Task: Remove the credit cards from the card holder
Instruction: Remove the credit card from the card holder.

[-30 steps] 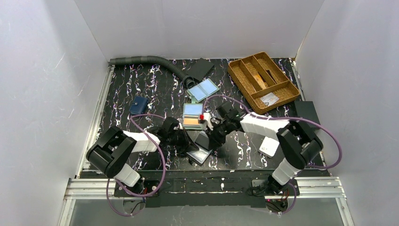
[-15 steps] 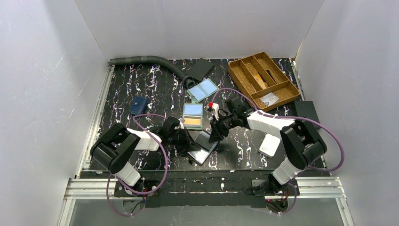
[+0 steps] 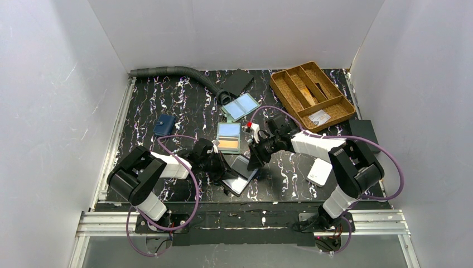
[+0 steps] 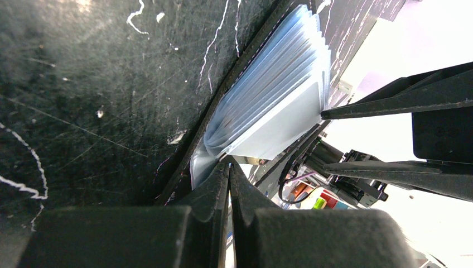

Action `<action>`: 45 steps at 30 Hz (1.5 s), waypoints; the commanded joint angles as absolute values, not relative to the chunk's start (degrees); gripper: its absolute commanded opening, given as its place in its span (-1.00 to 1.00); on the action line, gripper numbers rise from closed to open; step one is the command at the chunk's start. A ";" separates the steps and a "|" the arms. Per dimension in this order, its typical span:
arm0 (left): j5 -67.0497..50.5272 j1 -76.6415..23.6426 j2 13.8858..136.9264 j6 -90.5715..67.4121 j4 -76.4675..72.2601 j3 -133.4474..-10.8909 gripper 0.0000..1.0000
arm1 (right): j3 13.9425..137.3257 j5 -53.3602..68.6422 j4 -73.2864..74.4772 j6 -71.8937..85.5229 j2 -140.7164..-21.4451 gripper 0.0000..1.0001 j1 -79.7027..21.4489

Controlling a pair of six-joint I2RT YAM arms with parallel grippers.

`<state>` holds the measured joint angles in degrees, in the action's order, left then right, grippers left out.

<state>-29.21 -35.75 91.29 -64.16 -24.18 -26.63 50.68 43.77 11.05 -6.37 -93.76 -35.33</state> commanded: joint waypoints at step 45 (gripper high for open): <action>-24.70 -36.02 79.86 -60.76 -20.91 -22.95 -0.44 | 46.85 48.27 2.33 5.02 -92.23 -0.97 -30.39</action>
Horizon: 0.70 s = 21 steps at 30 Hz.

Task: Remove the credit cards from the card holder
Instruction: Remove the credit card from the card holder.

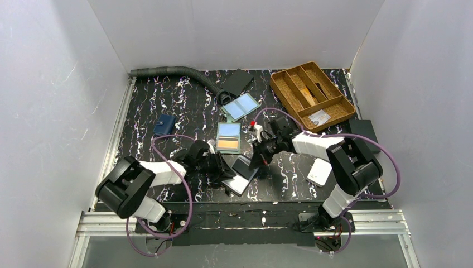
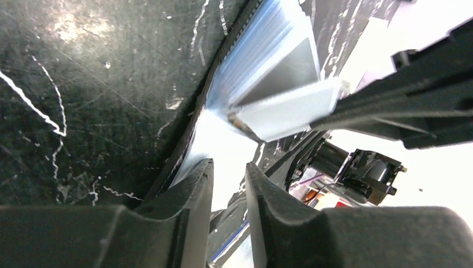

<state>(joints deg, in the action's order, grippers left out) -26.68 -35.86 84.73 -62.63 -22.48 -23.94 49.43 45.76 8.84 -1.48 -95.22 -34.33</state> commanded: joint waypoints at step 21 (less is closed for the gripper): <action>-32.02 -36.03 93.87 -67.57 -40.08 -32.73 -0.18 | 38.87 52.47 -14.59 22.80 -91.44 -0.97 -22.70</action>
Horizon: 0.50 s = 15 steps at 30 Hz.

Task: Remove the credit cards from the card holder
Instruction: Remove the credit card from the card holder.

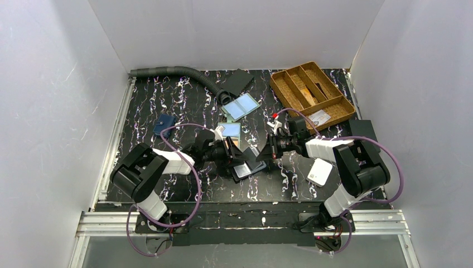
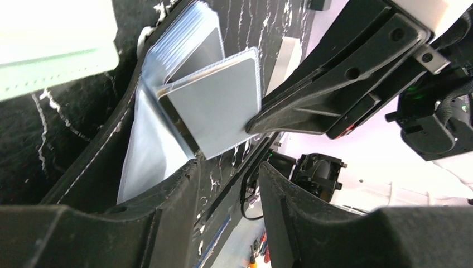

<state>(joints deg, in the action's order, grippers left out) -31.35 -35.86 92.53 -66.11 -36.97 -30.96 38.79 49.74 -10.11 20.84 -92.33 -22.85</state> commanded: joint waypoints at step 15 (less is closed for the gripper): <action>-28.38 -35.97 98.79 -72.07 -49.90 -28.56 -0.16 | 37.75 58.04 -20.64 29.27 -94.34 -0.97 -21.53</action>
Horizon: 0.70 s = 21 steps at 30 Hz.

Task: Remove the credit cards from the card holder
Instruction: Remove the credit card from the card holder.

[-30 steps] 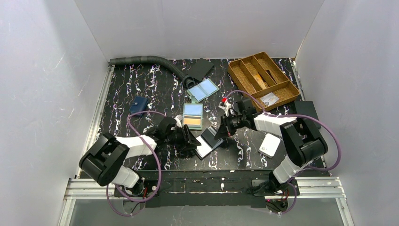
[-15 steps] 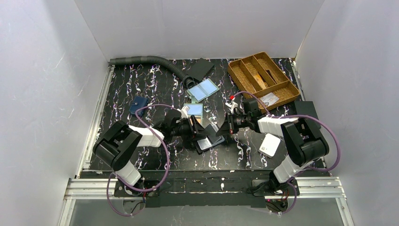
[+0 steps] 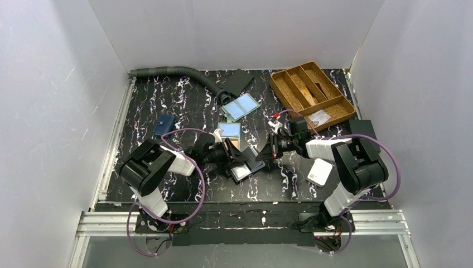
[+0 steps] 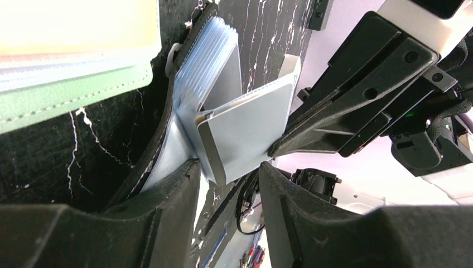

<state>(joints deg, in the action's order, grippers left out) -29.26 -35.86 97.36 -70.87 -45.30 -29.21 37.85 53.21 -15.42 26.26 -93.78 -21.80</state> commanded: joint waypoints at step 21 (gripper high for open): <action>-26.39 -35.99 107.45 -83.30 -78.83 -24.37 -0.52 | 40.87 53.57 -9.86 23.58 -100.96 -0.97 -21.74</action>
<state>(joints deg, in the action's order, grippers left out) -27.18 -35.81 108.29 -81.91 -70.94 -23.97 38.52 55.13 -16.49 28.56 -98.15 -20.91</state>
